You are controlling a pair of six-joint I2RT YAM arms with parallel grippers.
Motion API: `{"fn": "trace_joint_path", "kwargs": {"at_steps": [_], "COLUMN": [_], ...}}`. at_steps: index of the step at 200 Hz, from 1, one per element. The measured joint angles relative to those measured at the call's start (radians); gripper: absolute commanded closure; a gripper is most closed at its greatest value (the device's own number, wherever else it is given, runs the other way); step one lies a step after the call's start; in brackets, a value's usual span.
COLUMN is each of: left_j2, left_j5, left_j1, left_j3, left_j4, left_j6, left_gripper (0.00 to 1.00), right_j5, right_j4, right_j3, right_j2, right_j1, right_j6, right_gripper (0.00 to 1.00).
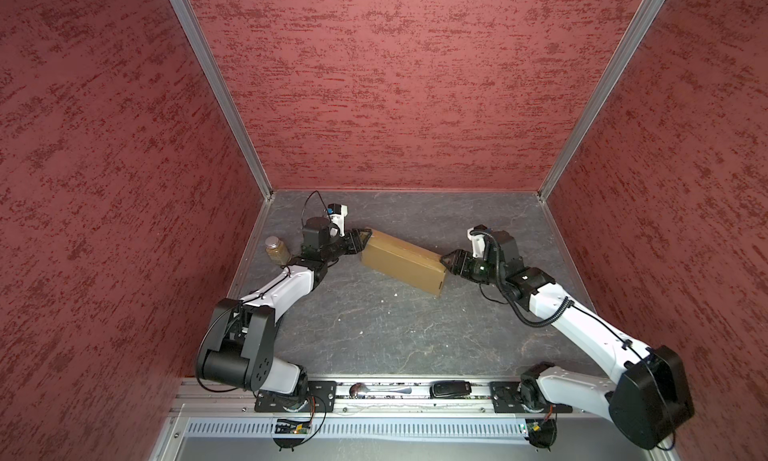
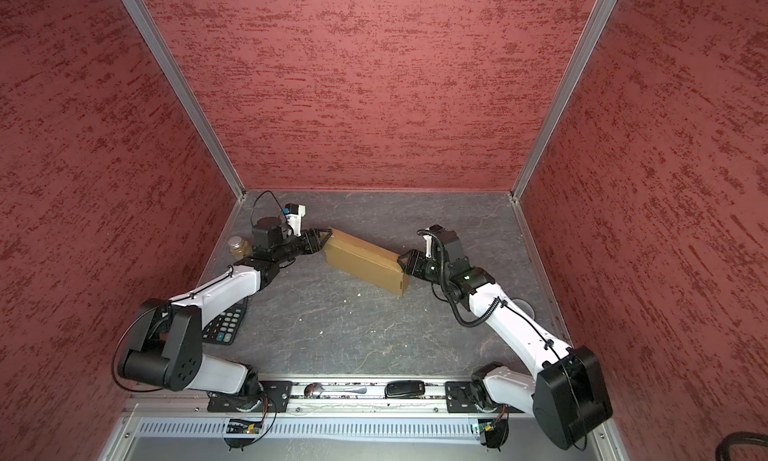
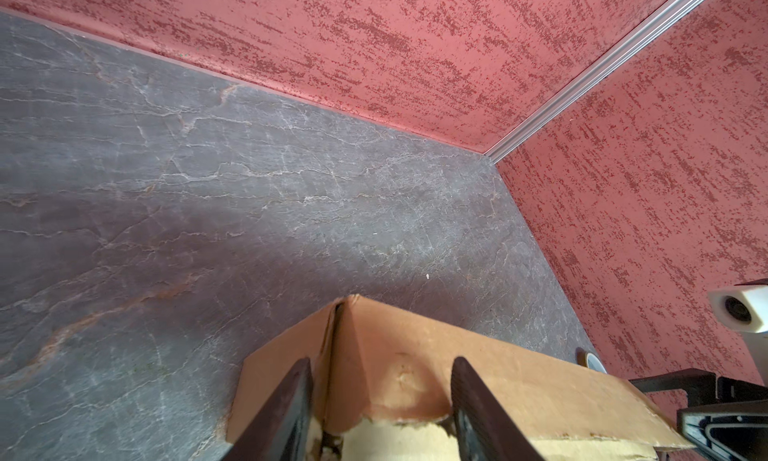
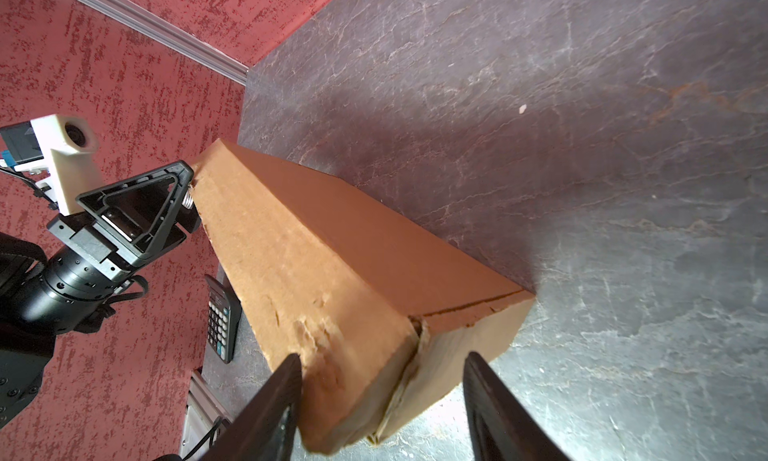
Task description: Fold the paper box
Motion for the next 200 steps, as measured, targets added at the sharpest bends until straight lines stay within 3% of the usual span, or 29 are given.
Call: {"fn": "trace_joint_path", "kwargs": {"at_steps": [200], "left_j2": [0.014], "left_j5": [0.0], "left_j1": [0.0], "left_j3": [-0.032], "left_j4": [0.006], "left_j6": [-0.008], "left_gripper": [0.45], "right_j5": [0.0], "right_j4": [0.028], "right_j3": [-0.047], "right_j2": [0.008], "right_j1": [0.005], "right_j6": [0.0], "right_gripper": [0.38]}}
